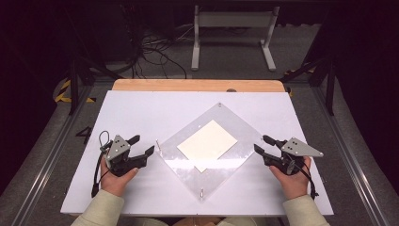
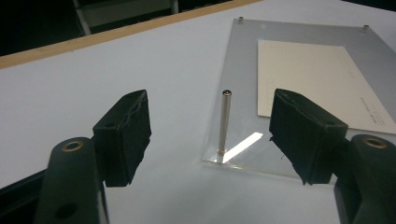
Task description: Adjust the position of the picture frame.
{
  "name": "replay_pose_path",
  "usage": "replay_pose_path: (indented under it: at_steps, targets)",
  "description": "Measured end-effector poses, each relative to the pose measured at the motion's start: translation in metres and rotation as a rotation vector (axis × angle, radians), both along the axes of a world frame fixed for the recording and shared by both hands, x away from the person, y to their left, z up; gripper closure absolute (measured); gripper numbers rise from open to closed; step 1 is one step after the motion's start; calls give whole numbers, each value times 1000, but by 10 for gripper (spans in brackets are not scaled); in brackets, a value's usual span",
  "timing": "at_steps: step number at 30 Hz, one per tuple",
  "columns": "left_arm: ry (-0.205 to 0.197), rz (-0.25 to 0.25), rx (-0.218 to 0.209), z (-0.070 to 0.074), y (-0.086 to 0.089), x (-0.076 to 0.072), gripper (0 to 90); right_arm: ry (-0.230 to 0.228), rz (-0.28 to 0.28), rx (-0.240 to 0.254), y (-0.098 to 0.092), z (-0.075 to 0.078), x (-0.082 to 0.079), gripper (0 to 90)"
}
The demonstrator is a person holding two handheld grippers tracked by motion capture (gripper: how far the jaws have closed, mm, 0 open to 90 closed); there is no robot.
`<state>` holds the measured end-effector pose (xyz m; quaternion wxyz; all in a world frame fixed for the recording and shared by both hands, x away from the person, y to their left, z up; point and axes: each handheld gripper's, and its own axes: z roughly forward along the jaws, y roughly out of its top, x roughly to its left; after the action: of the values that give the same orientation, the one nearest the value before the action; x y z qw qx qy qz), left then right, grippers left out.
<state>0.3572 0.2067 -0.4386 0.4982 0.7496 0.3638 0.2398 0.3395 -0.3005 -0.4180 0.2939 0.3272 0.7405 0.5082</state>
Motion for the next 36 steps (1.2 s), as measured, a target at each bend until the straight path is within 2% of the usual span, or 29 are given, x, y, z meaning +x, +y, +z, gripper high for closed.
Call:
replay_pose_path:
  at_steps: [7, 14, 24, 27, 29, 31, 34, 36]
  targets:
    - [-9, -22, -6, 1, -3, 1, 312, -20, -1, -6, -4, 4, -3, 511]
    - [-12, -32, -16, 3, -4, 2, 327, -21, -9, -14, -4, 3, -4, 511]
    - [49, -28, 60, -2, -14, 11, 356, -4, -7, -21, -4, 1, -6, 518]
    - [67, -49, 67, -5, -20, 17, 412, 3, -5, -22, -4, 0, -7, 521]
    - [88, -75, 85, -8, -25, 22, 521, 7, -7, -25, -4, -1, -8, 522]
    - [113, -78, 110, -10, -29, 26, 599, 9, -7, -31, -5, -2, -9, 523]
    - [162, -72, 110, -14, -31, 32, 696, 14, -13, -36, -6, -2, -10, 524]
    - [189, -63, 101, -14, -29, 33, 848, 16, -15, -36, -7, -3, -12, 524]
